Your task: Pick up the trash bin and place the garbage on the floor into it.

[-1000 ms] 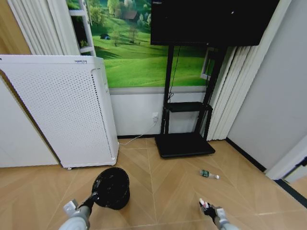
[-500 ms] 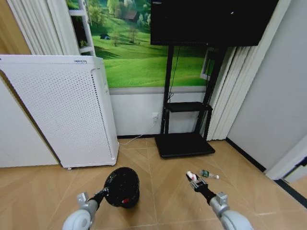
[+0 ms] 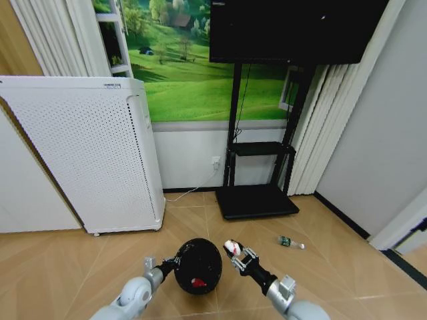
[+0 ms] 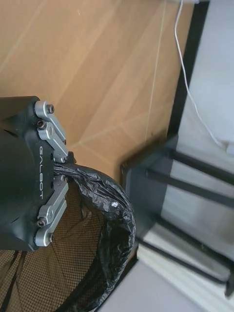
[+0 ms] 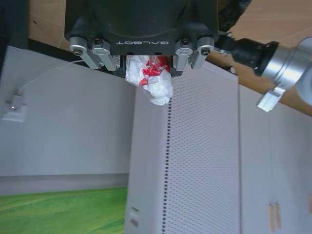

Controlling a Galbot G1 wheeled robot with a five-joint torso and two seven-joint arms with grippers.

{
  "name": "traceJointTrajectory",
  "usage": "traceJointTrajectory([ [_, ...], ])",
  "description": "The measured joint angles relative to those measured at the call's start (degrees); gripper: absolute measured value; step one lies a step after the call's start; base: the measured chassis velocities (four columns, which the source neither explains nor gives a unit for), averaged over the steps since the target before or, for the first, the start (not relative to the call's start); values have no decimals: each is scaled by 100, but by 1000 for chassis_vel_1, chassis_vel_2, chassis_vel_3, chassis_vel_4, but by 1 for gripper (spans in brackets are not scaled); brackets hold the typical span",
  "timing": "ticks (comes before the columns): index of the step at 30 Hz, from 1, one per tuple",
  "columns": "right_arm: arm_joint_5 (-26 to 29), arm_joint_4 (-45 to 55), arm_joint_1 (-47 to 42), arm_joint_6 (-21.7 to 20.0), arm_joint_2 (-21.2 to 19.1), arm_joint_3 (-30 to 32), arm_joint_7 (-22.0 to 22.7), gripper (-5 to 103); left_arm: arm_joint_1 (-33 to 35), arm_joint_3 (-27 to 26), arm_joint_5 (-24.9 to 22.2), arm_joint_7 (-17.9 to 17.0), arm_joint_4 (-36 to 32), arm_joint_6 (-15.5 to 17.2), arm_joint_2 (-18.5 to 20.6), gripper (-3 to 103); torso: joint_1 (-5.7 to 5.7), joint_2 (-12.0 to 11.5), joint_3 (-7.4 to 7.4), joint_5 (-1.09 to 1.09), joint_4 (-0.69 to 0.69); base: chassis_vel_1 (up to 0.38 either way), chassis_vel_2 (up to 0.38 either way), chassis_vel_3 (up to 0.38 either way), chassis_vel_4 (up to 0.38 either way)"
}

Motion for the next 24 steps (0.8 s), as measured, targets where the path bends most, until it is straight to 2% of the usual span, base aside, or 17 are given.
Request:
traceJointTrajectory([
  [9, -388, -119, 86, 172, -33, -461, -324, 42, 387, -114, 7, 49, -515, -48, 162, 4, -1, 0, -1, 2, 1, 0, 0, 0, 0],
  [16, -486, -400, 323, 212, -76, -907, -434, 41, 397, 104, 149, -9, -489, -81, -86, 4, 0, 0, 0, 2, 1, 0, 0, 0, 0],
  [18, -408, -495, 422, 211, -63, -994, -394, 51, 373, 136, 140, -38, -522, -81, -125, 4, 0, 0, 0, 1, 1, 0, 0, 0, 0],
  [19, -408, -495, 422, 211, -63, -994, -394, 51, 373, 136, 140, -38, -522, -81, -125, 4, 0, 0, 0, 1, 1, 0, 0, 0, 0],
  [22, -350, -649, 470, 241, 17, -1092, -174, 68, 379, 139, 138, -85, -535, -80, -139, 4, 0, 0, 0, 2, 1, 0, 0, 0, 0],
  [23, -350, -649, 470, 241, 17, -1092, -174, 68, 379, 139, 138, -85, -535, -80, -139, 4, 0, 0, 0, 2, 1, 0, 0, 0, 0],
  [24, -329, -670, 463, 252, 42, -1096, -114, 73, 403, 121, 124, -111, -554, -80, -142, 4, 0, 0, 0, 2, 1, 0, 0, 0, 0],
])
